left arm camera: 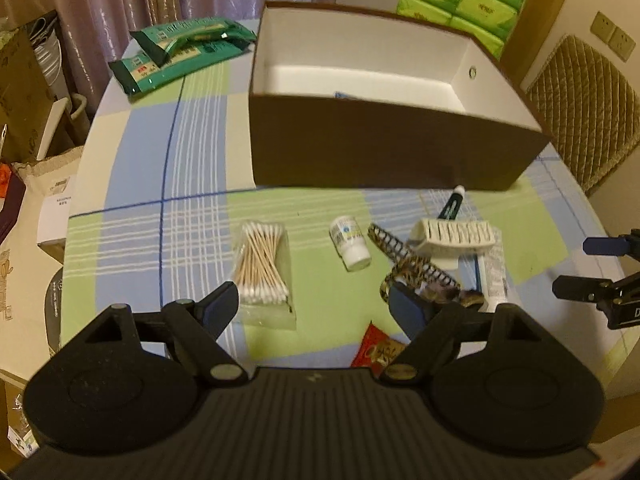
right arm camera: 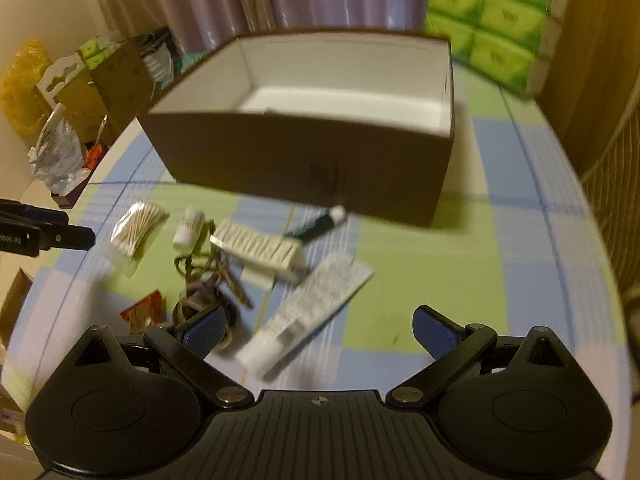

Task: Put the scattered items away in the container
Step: 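Lift both tools out of the box and return toward the items, then grasp the white toothpaste tube with the right gripper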

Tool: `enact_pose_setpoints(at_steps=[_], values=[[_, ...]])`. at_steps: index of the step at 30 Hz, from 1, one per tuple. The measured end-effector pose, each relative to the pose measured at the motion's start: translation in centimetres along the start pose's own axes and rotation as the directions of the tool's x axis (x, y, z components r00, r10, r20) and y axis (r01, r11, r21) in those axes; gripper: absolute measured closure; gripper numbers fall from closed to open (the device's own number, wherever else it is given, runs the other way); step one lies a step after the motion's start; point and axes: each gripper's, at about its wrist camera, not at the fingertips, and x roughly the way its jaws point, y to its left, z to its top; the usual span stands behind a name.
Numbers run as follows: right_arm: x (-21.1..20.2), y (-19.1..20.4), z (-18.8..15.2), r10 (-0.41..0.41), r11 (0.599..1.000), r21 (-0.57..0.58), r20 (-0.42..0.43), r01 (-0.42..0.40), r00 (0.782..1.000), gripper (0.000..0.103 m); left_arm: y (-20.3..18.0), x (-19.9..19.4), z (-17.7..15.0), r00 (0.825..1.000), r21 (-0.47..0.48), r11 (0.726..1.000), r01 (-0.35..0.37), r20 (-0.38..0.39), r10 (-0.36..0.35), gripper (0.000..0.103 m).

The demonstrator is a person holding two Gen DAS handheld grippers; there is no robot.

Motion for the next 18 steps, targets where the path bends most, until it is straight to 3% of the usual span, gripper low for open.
enact_pose_setpoints(at_steps=[18], values=[[1.5,0.1,-1.8,-0.029,0.995,0.094,-0.083,0.037,0.996,0.005,-0.8,1.7,-1.1,0.999,0.009,1.0,-0.002,-0.046,0.002,0.024]])
